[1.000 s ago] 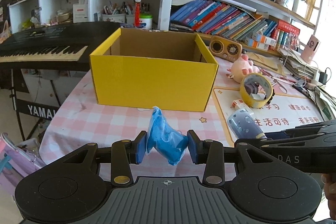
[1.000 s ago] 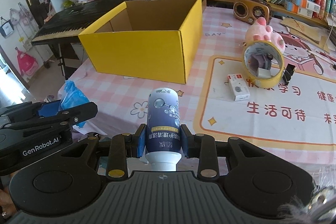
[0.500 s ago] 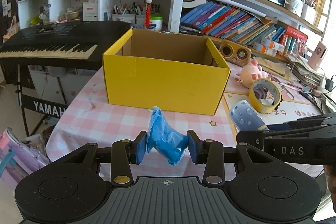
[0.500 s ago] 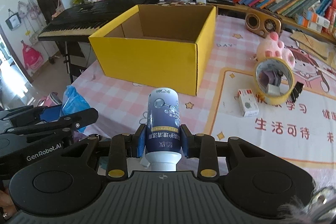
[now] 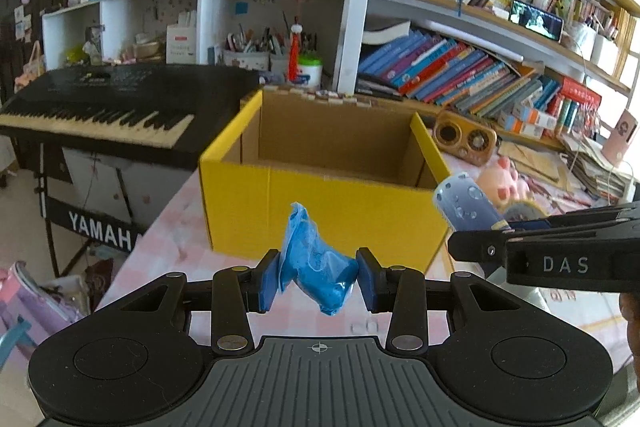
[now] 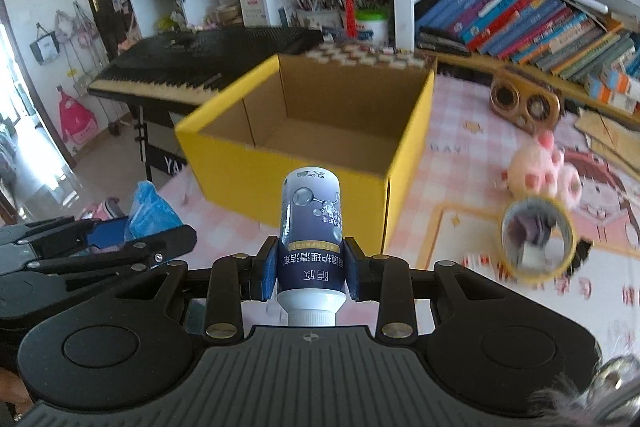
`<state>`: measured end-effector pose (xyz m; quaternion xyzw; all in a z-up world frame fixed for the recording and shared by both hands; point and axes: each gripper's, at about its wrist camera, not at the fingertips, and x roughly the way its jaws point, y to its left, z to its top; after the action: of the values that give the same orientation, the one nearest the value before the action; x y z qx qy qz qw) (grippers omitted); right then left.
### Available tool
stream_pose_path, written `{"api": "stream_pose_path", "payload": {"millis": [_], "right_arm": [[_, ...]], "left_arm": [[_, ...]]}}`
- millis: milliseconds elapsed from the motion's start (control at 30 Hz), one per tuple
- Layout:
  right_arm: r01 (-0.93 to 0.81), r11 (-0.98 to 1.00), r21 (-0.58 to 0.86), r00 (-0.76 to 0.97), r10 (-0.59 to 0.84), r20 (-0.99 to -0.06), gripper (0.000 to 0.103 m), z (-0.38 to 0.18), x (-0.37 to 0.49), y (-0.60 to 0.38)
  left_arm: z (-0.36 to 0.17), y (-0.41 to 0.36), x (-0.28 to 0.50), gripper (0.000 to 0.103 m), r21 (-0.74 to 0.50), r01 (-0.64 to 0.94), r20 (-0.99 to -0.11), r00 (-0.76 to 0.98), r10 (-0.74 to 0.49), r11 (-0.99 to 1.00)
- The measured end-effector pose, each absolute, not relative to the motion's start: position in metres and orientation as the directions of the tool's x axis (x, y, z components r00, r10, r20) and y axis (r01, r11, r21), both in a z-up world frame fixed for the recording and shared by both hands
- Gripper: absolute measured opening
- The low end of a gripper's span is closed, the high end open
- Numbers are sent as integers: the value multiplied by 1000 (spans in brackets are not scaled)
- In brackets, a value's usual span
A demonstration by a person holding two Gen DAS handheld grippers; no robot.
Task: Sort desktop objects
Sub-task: 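Carry the glove and spray bottle with both tools over the yellow box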
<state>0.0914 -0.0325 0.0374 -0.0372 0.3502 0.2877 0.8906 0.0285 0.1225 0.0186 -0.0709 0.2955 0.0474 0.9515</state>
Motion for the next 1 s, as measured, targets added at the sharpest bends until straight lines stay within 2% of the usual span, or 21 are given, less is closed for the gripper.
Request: {"api": "stream_pose_path", "payload": {"millis": [467, 633, 800, 1000], "right_arm": [[-599, 776, 198, 574, 588, -570, 31, 80, 156, -21], [-620, 767, 166, 578, 589, -565, 31, 83, 184, -12], [-635, 759, 141, 554, 575, -602, 31, 72, 217, -1], [-655, 749, 104, 521, 547, -656, 31, 52, 252, 16]], "left_arm": [[49, 130, 89, 39, -70, -142, -498, 863, 89, 987], [51, 135, 115, 39, -70, -162, -490, 865, 107, 984], [45, 138, 146, 39, -46, -162, -509, 853, 116, 986], [24, 144, 182, 39, -22, -135, -593, 799, 96, 991]]}}
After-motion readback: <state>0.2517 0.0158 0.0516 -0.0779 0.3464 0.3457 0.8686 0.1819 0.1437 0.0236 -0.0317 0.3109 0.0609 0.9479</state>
